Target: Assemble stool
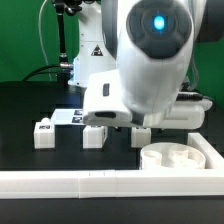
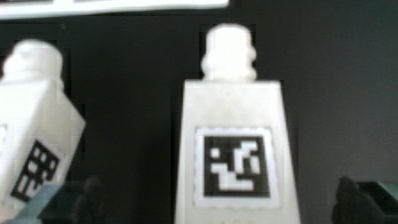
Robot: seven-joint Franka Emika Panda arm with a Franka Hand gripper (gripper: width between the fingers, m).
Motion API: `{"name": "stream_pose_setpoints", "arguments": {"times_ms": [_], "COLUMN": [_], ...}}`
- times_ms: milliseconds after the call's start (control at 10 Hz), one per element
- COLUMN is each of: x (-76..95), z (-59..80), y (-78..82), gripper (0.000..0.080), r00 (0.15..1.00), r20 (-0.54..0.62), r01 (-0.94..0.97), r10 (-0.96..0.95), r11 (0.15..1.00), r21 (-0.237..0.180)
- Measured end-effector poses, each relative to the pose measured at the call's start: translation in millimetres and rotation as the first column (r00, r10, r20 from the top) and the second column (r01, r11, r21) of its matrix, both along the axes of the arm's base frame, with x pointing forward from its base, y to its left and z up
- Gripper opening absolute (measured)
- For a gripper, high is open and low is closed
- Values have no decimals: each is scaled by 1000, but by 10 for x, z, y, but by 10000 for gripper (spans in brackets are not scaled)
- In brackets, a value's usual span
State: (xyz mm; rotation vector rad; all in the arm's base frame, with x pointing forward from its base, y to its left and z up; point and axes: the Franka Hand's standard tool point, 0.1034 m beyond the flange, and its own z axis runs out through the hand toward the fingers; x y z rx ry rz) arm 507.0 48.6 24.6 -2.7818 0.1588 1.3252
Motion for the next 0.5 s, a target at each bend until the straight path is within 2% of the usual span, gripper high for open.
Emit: {"name": "stream_pose_setpoints", "arguments": {"times_ms": [100,300,500], "x": [12,-119,-62], "z": [-38,-83,-133], "y": [0,-7,-1], "gripper": [649,649,649], "r00": [999,976,976], "r20": [-40,-217,-217], "r01": [-3,-16,-20], "r10": [3,20,25], "r11": [1000,1000,999], "r21": [4,18,25]}}
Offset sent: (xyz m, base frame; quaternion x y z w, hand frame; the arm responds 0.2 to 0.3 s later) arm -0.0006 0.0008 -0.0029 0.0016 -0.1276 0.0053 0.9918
